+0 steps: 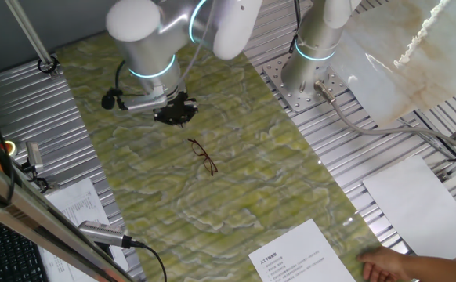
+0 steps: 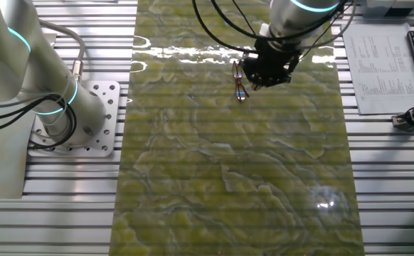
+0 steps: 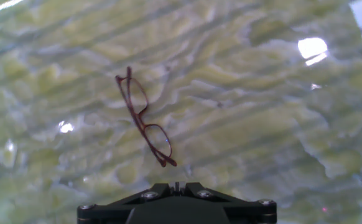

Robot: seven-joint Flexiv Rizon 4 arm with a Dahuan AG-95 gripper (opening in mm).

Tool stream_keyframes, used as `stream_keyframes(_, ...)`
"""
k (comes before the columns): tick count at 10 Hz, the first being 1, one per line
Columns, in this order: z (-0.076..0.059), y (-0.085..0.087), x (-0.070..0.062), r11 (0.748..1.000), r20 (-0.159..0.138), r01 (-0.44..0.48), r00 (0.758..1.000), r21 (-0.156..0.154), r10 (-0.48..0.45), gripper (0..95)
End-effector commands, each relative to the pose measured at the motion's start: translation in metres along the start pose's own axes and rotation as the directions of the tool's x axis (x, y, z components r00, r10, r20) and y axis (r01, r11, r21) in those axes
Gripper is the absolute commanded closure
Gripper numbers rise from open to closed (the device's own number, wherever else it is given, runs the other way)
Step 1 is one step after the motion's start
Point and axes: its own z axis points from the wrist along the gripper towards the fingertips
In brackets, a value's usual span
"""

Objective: Unfold the leg of the glasses (with one hand)

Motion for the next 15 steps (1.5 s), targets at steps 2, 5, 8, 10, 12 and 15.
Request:
stream_keyframes(2,0.001,0.0,0.0,0.996,-0.012,0.085,0.996,-0.036,-0.085,95.0)
stream_keyframes(5,0.003,0.001,0.0,0.994,-0.001,0.101,0.995,-0.035,-0.101,95.0)
stream_keyframes(8,0.005,0.001,-0.001,0.987,-0.013,0.158,0.987,-0.034,-0.159,76.0)
stream_keyframes(10,0.012,0.001,-0.003,0.987,-0.003,0.158,0.987,-0.034,-0.159,76.0)
stream_keyframes(12,0.022,0.002,-0.007,0.986,0.019,0.165,0.986,-0.032,-0.165,76.0)
stream_keyframes(15,0.026,0.003,-0.009,0.979,0.027,0.202,0.979,-0.03,-0.201,76.0)
